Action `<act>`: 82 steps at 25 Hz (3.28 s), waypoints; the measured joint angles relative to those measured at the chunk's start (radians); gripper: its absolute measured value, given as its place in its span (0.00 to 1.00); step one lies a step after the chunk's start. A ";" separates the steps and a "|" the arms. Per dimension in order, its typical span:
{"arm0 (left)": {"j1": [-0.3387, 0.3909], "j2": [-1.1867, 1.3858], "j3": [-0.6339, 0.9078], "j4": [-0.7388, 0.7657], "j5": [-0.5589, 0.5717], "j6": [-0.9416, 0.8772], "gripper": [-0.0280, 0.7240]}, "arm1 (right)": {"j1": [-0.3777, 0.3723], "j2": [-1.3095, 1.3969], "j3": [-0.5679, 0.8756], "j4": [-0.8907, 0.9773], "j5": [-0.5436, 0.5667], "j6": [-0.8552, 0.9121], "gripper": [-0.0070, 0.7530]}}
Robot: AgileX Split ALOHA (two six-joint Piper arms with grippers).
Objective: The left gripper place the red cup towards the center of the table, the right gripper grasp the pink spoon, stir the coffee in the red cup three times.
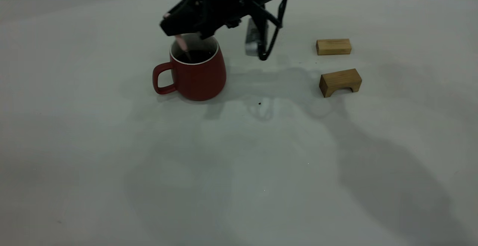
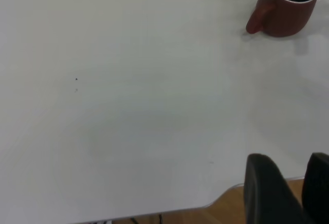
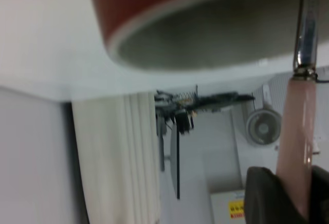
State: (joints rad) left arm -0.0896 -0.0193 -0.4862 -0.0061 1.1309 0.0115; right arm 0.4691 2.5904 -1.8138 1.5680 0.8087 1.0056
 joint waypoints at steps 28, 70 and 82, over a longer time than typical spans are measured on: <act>0.000 0.000 0.000 0.000 0.000 0.000 0.37 | -0.027 0.000 0.000 -0.011 0.080 -0.613 0.24; 0.000 0.000 0.000 0.000 0.000 0.000 0.37 | -0.031 -0.945 0.198 -1.349 0.425 -0.987 0.32; 0.000 0.000 0.000 -0.001 0.000 0.000 0.37 | -0.281 -1.622 0.587 -1.410 0.429 -1.064 0.32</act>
State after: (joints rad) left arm -0.0896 -0.0193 -0.4862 -0.0070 1.1309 0.0115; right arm 0.1885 0.9689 -1.2265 0.1584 1.2374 -0.0579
